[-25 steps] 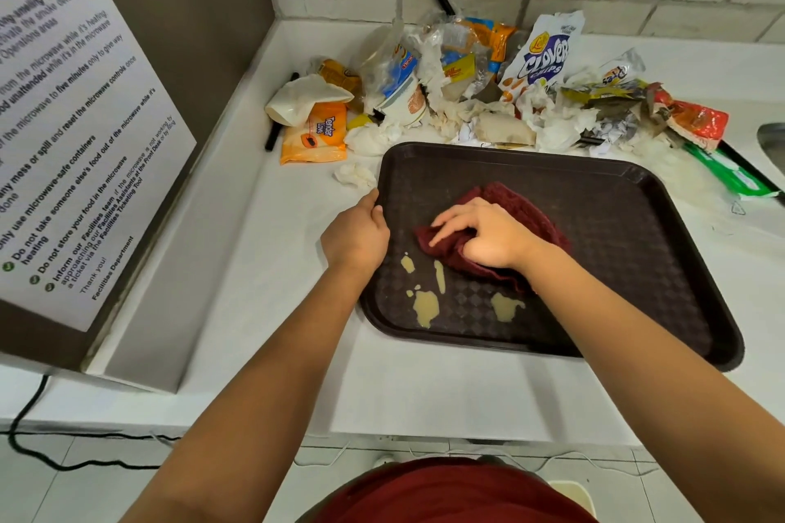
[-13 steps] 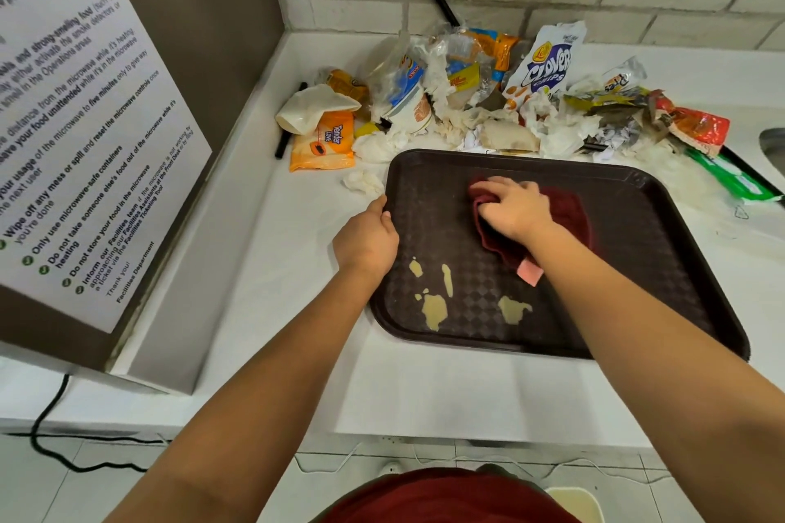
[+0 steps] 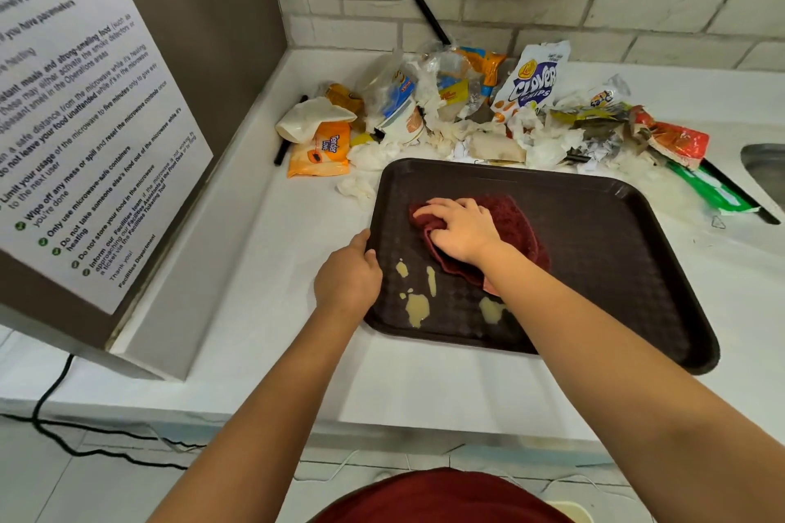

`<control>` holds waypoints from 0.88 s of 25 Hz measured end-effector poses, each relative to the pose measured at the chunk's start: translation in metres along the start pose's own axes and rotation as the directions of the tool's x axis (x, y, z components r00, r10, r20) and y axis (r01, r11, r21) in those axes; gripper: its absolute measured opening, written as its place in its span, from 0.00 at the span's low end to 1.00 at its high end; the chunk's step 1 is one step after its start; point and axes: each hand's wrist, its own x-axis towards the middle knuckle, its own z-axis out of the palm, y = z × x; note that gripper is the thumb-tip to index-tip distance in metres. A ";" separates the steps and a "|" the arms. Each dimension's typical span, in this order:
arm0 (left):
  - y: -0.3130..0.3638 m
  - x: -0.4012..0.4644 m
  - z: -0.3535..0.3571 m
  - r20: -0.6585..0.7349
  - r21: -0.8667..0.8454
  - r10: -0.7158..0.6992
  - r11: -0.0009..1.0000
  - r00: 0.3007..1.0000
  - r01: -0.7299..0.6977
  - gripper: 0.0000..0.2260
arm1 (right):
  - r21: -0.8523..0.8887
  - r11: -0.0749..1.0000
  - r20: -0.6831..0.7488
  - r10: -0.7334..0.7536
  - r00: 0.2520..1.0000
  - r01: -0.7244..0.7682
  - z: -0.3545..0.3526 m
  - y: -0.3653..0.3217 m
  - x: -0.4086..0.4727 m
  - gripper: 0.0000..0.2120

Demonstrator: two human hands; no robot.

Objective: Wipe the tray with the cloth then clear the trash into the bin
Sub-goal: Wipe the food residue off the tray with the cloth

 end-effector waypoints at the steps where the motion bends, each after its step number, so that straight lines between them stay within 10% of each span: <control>1: -0.001 -0.010 0.002 -0.021 0.007 0.005 1.000 1.000 -0.005 0.19 | 0.008 1.000 0.011 0.002 1.000 -0.002 -0.002 0.000 -0.001 0.20; 15: 0.002 -0.018 0.006 -0.107 -0.020 -0.080 0.997 0.991 0.078 0.18 | 0.175 0.936 0.153 -0.333 0.930 0.306 -0.007 0.009 -0.048 0.23; 22: 0.007 -0.019 0.003 -0.109 -0.031 -0.100 0.995 0.989 0.097 0.17 | 0.050 0.999 0.031 -0.001 1.000 0.000 -0.021 0.054 -0.042 0.21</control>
